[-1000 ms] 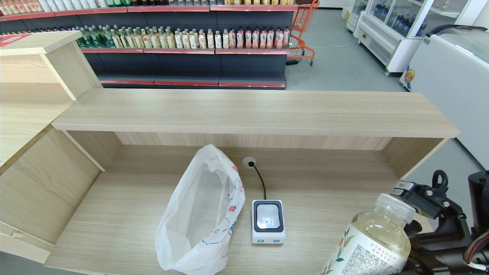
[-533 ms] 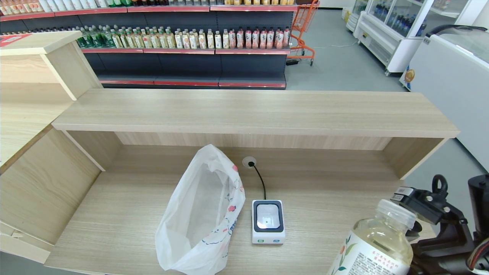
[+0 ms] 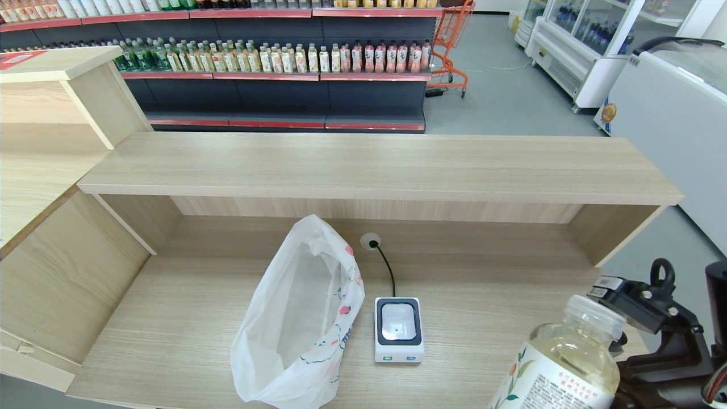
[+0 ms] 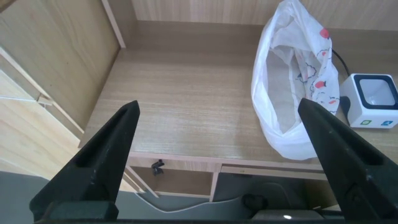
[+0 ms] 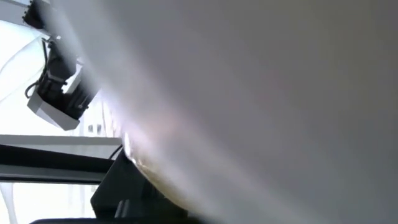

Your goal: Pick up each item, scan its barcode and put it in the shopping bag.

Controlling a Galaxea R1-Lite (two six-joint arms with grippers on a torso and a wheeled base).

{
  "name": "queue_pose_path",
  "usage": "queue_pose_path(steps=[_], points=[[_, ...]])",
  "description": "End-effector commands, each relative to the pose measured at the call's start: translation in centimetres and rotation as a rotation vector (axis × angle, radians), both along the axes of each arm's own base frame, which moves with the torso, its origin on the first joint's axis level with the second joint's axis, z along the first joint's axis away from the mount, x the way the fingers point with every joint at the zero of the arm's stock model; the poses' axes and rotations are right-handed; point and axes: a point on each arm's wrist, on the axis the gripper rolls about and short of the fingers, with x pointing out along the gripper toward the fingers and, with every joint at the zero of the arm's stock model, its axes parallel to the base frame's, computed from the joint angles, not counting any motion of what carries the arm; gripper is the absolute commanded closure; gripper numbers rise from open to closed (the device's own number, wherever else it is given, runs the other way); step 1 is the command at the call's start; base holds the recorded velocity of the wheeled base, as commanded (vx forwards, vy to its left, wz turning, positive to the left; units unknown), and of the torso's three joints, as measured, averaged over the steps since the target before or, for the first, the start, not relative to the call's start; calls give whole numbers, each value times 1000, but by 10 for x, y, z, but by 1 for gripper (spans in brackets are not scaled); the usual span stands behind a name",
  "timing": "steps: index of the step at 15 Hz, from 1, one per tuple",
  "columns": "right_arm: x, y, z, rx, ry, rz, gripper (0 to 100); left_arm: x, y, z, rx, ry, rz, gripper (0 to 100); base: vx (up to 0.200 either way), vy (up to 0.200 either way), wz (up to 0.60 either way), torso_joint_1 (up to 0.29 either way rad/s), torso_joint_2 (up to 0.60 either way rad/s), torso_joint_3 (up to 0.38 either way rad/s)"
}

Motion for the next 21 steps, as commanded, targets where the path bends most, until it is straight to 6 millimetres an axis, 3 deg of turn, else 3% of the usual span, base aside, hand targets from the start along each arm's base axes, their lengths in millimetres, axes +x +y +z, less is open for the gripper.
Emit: queue_pose_path(steps=[1, 3, 5, 8, 10, 12, 13, 18, 21], points=[[-1, -1, 2, -7, -23, -25, 100, 0, 0, 0, 0, 0, 0, 0, 0, 0, 0, 0, 0, 0], [1, -3, 9, -57, -146, -137, 100, 0, 0, 0, 0, 0, 0, 0, 0, 0, 0, 0, 0, 0], [3, -7, 15, -211, -439, -243, 100, 0, 0, 0, 0, 0, 0, 0, 0, 0, 0, 0, 0, 0], [6, -30, 23, -493, -859, -334, 100, 0, 0, 0, 0, 0, 0, 0, 0, 0, 0, 0, 0, 0], [0, -40, 15, -660, -1057, -337, 100, 0, 0, 0, 0, 0, 0, 0, 0, 0, 0, 0, 0, 0], [-7, -44, 8, -708, -1156, -331, 100, 0, 0, 0, 0, 0, 0, 0, 0, 0, 0, 0, 0, 0], [-21, -48, 0, -766, -1296, -292, 100, 0, 0, 0, 0, 0, 0, 0, 0, 0, 0, 0, 0, 0], [-43, -48, -12, -779, -1415, -177, 100, 0, 0, 0, 0, 0, 0, 0, 0, 0, 0, 0, 0, 0], [-42, -47, -9, -770, -1431, -182, 100, 0, 0, 0, 0, 0, 0, 0, 0, 0, 0, 0, 0, 0]])
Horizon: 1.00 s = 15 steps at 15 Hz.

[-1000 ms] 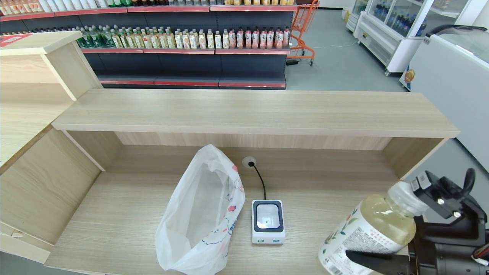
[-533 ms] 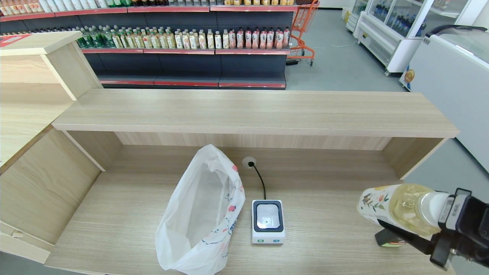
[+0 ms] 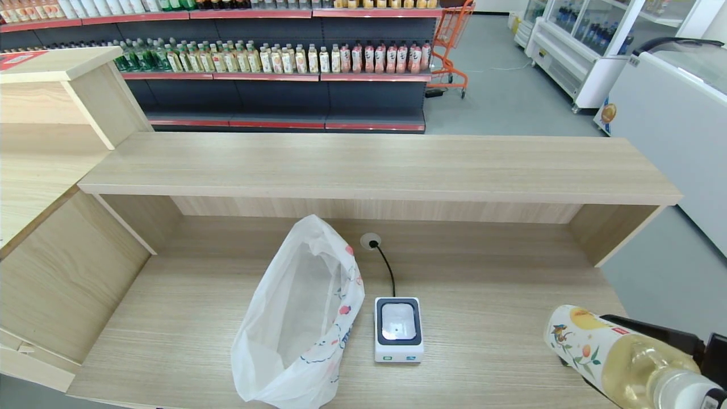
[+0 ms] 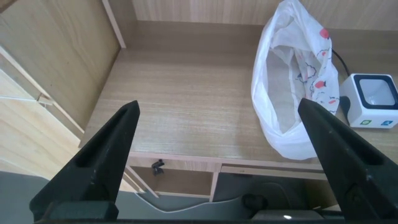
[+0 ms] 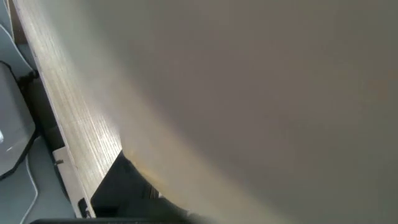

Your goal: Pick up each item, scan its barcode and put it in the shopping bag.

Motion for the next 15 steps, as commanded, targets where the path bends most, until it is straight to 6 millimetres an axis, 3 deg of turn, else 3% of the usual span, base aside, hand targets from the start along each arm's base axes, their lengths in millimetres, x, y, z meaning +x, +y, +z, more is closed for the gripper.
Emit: queue_pose_path(steps=[1, 7, 12, 15], points=[[-4, -1, 2, 9, -22, 5, 100, 0, 0, 0, 0, 0, 0, 0, 0, 0, 0, 0, 0, 0], [-5, -2, 0, 9, -15, 3, 100, 0, 0, 0, -2, 0, 0, 0, 0, 0, 0, 0, 0, 0], [-2, 0, -4, 28, 39, -4, 100, 0, 0, 0, -2, 0, 0, 0, 0, 200, 0, 3, 3, 0], [-1, -1, -19, 21, 129, -15, 100, 0, 0, 0, -2, 0, 0, 0, 0, 200, 0, 7, 2, 2]])
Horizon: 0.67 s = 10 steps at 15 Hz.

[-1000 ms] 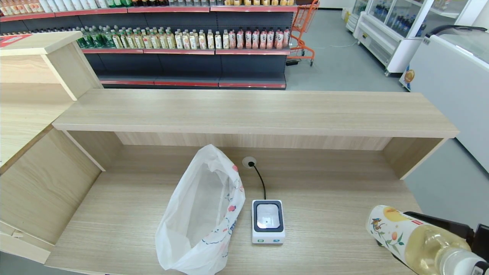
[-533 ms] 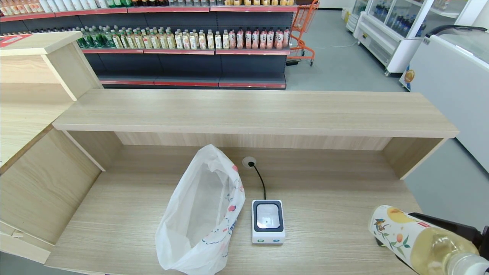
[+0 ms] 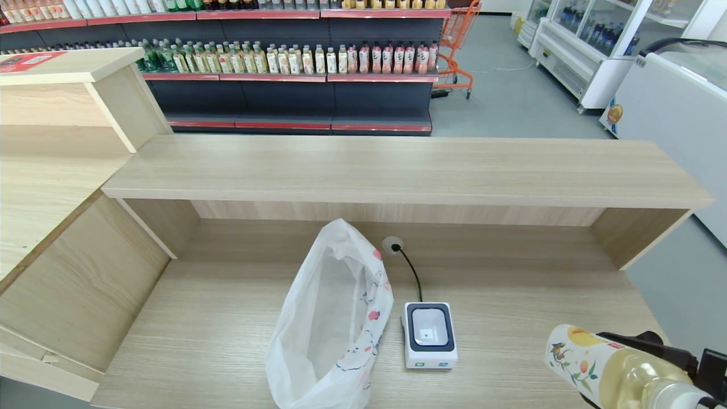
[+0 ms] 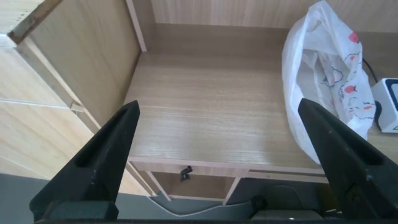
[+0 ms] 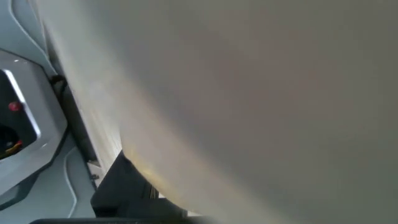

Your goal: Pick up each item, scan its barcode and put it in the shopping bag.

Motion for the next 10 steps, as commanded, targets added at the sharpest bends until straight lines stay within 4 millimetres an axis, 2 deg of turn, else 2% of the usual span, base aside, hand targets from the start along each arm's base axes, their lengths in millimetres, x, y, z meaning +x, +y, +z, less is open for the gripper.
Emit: queue_pose_path(steps=[1, 4, 8, 10], points=[[3, 1, -10, -20, 66, 9, 100, 0, 0, 0, 2, 0, 0, 0, 0, 200, 0, 2, 2, 7], [16, -1, -13, -21, 119, -46, 100, 0, 0, 0, 0, 0, 0, 0, 0, 0, 0, 0, 0, 0], [70, -7, 12, 60, 133, -97, 100, 0, 0, 0, 0, 0, 0, 0, 0, 0, 0, 0, 0, 0], [92, -6, 6, 70, 154, -59, 100, 0, 0, 0, 0, 0, 0, 0, 0, 0, 0, 0, 0, 0]])
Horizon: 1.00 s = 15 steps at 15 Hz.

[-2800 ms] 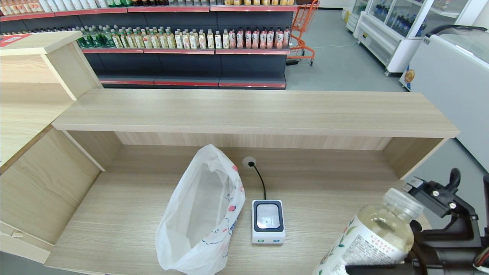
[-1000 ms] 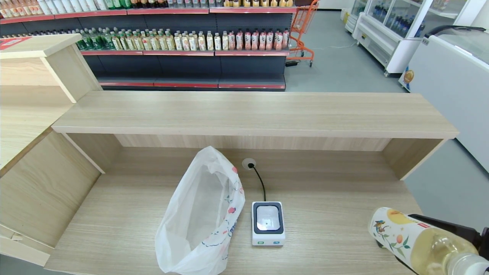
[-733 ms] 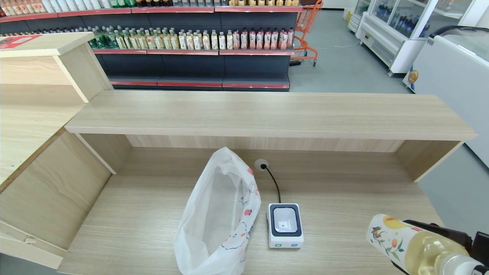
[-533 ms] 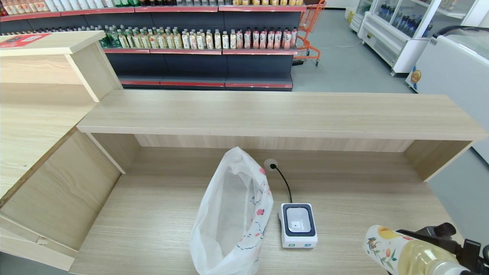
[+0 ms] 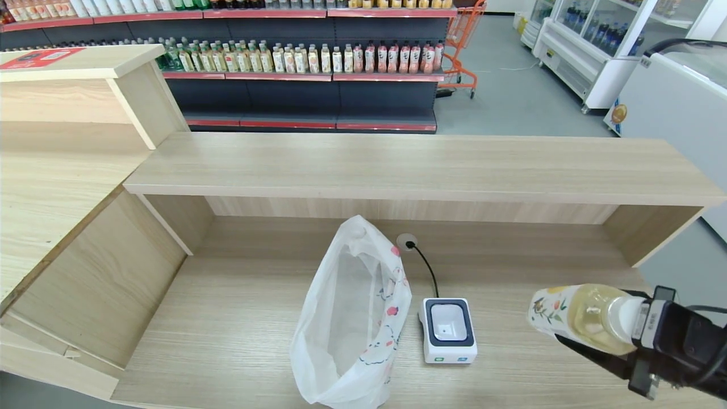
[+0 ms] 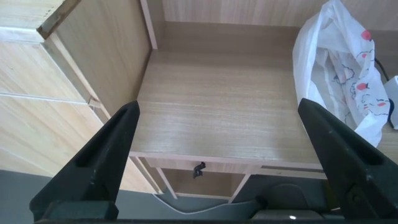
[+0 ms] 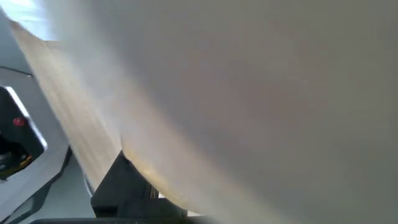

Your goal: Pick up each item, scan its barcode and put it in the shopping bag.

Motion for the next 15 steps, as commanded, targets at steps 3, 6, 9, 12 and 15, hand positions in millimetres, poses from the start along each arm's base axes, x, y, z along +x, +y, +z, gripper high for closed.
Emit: queue_pose_path(steps=[3, 6, 9, 12, 15], points=[[61, 6, -40, 22, 58, 111, 100, 0, 0, 0, -1, 0, 0, 0, 0, 0, 0, 0, 0, 0], [86, 12, -62, 60, 55, 242, 100, 0, 0, 0, -1, 0, 0, 0, 0, 0, 0, 0, 0, 0], [118, 2, -82, 55, 13, 406, 100, 0, 0, 0, 1, 0, 0, 0, 0, 0, 0, 0, 0, 0], [131, -4, -98, 34, 1, 443, 100, 0, 0, 0, -1, 0, 0, 0, 0, 0, 0, 0, 0, 0], [138, -4, -105, 25, -13, 469, 100, 0, 0, 0, -1, 0, 0, 0, 0, 0, 0, 0, 0, 0]])
